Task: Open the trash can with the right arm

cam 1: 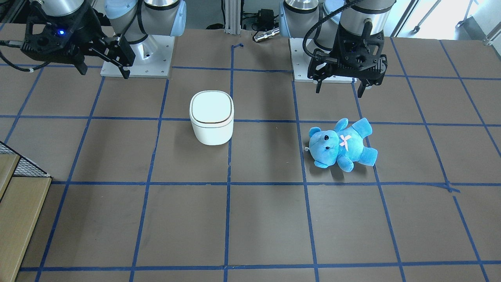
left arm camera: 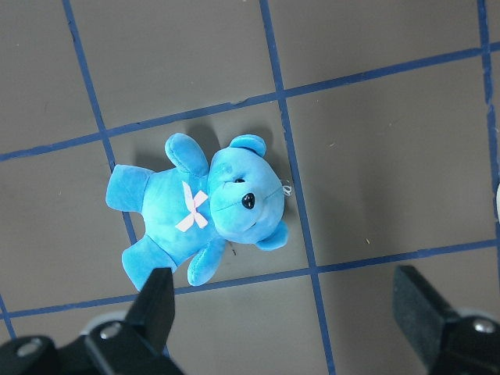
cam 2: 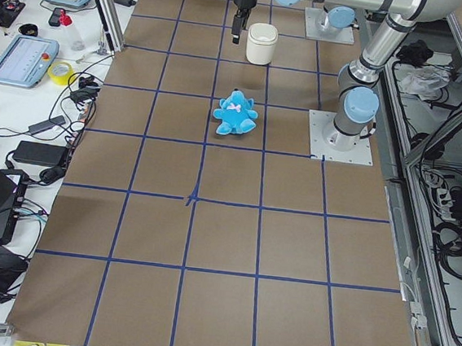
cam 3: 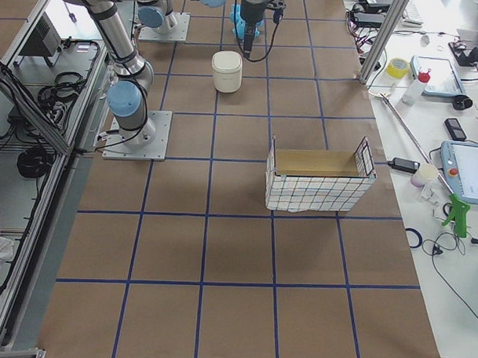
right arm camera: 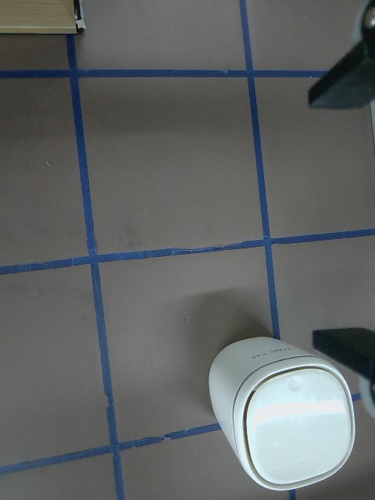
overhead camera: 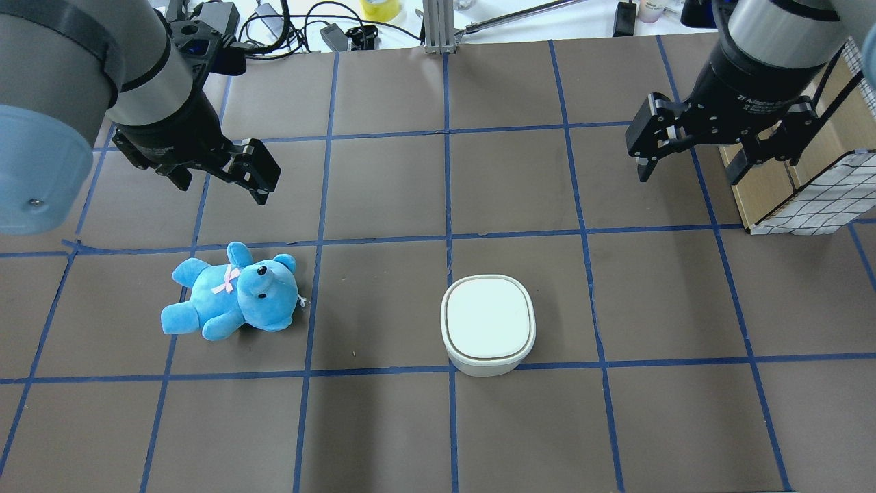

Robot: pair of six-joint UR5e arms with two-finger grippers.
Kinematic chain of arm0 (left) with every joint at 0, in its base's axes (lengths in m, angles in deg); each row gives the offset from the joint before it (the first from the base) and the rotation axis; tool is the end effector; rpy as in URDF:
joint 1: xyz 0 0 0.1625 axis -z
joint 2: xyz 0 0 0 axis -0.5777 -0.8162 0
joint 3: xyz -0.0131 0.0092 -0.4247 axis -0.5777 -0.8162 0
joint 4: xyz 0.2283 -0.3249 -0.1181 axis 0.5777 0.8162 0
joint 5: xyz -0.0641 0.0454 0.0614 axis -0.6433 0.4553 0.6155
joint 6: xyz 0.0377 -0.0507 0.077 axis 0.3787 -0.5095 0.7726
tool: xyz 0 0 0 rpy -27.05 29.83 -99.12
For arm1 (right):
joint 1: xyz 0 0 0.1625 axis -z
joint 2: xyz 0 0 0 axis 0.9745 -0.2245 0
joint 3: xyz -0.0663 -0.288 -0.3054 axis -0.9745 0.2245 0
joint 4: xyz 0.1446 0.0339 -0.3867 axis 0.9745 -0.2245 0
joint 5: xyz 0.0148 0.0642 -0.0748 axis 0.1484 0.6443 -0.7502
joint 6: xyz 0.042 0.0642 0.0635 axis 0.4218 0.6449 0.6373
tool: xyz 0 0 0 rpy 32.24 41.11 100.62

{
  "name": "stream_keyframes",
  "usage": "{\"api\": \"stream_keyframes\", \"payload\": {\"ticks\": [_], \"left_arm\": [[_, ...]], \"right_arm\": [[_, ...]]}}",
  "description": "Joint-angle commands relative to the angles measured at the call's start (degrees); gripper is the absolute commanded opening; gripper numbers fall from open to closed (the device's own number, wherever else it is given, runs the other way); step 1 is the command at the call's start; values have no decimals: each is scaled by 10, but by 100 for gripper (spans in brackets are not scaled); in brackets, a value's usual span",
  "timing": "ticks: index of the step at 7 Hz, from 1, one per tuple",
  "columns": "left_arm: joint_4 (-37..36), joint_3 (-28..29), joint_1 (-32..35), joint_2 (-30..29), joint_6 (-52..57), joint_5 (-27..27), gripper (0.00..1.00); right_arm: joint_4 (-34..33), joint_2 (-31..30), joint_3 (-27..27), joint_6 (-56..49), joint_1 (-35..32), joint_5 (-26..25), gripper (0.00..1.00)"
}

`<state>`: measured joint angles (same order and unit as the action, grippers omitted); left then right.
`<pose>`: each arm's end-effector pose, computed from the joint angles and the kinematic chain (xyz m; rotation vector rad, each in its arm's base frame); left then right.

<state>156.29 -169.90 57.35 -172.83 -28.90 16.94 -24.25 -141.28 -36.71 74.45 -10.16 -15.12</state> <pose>-0.1447 -0.4537 0.4903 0.2920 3.0269 -0.0715 0.1118 -0.4523 0.5156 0.1505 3.1315 0.0703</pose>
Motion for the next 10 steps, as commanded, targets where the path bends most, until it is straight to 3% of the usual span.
{"api": "stream_keyframes", "payload": {"ticks": [1, 10], "left_arm": [[0, 0, 0, 0, 0, 0, 100], [0, 0, 0, 0, 0, 0, 100]], "right_arm": [[-7, 0, 0, 1, 0, 13, 100], [-1, 0, -3, 1, -4, 12, 100]]}}
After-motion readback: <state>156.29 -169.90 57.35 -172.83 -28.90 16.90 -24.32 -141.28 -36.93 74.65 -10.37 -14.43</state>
